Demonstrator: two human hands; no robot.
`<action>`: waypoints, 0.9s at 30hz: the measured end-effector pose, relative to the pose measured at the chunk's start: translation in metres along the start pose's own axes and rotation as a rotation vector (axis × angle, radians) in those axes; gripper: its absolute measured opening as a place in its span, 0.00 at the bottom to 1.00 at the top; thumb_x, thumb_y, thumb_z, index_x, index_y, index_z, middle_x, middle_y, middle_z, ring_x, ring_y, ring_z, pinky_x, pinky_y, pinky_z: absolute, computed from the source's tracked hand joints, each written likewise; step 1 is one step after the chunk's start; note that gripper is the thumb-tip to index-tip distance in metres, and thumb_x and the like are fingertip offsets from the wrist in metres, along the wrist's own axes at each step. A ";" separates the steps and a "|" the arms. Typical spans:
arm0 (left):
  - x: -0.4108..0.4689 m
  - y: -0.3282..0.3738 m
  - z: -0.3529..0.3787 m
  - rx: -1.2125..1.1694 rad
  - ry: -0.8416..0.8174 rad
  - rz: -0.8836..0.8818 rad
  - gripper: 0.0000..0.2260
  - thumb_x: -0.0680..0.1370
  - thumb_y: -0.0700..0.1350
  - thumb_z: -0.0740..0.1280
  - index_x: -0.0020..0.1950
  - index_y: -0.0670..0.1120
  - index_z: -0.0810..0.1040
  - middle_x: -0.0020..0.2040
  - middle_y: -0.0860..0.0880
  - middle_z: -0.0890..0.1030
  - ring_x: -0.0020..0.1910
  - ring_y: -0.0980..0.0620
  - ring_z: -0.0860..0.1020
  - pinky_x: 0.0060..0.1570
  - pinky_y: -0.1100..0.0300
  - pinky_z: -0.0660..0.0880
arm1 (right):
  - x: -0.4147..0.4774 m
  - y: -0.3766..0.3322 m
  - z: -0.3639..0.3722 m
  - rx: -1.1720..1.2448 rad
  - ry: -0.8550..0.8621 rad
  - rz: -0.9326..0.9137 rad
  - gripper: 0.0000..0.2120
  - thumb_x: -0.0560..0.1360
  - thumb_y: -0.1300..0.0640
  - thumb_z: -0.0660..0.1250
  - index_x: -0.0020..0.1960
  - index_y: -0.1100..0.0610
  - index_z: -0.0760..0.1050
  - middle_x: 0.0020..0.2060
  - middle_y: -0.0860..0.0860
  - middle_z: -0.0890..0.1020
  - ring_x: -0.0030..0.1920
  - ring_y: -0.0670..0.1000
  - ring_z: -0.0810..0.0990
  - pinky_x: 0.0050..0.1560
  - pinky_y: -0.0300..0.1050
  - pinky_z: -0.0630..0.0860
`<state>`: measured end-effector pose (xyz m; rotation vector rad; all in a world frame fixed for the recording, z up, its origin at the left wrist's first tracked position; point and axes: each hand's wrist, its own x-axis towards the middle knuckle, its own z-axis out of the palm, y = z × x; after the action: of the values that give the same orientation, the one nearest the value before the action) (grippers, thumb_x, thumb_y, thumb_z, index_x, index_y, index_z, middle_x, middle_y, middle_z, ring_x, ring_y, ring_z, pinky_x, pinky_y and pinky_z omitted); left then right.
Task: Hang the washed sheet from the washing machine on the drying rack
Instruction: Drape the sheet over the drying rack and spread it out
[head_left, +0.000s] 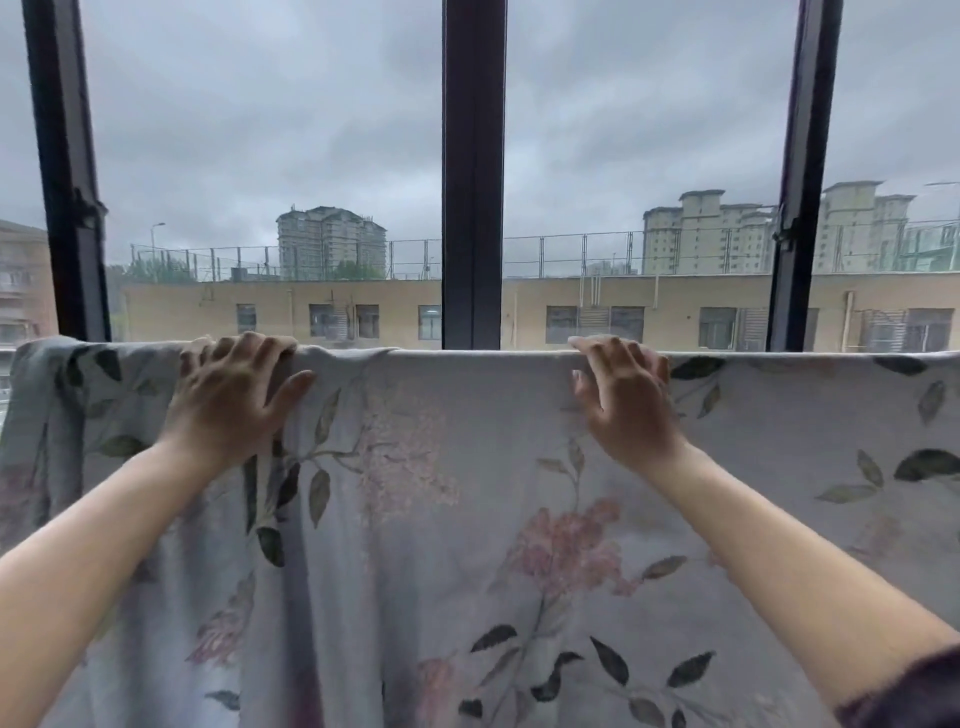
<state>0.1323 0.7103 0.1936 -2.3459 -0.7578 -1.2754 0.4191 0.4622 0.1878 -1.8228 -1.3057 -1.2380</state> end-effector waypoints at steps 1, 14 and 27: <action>0.001 -0.001 0.000 -0.024 0.021 -0.015 0.27 0.76 0.64 0.47 0.60 0.46 0.72 0.57 0.43 0.77 0.56 0.41 0.73 0.60 0.44 0.63 | 0.006 0.006 0.001 -0.009 -0.051 0.023 0.21 0.77 0.48 0.51 0.58 0.56 0.75 0.52 0.53 0.80 0.53 0.56 0.76 0.56 0.50 0.63; 0.066 -0.022 -0.007 -0.111 0.114 -0.549 0.16 0.80 0.46 0.57 0.53 0.35 0.79 0.52 0.28 0.77 0.53 0.29 0.75 0.53 0.42 0.73 | 0.067 0.012 -0.022 0.056 0.072 0.501 0.15 0.80 0.53 0.57 0.54 0.62 0.79 0.51 0.65 0.81 0.54 0.64 0.78 0.49 0.49 0.71; 0.048 -0.015 -0.003 0.093 -0.144 -0.383 0.24 0.81 0.49 0.48 0.57 0.31 0.74 0.56 0.25 0.74 0.56 0.30 0.74 0.56 0.45 0.70 | 0.026 -0.013 0.010 -0.081 -0.051 0.104 0.16 0.79 0.54 0.51 0.55 0.59 0.75 0.54 0.57 0.78 0.55 0.58 0.74 0.58 0.49 0.61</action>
<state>0.1429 0.7339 0.2362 -2.3074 -1.3350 -1.1893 0.4127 0.4852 0.2063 -1.9647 -1.1872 -1.2117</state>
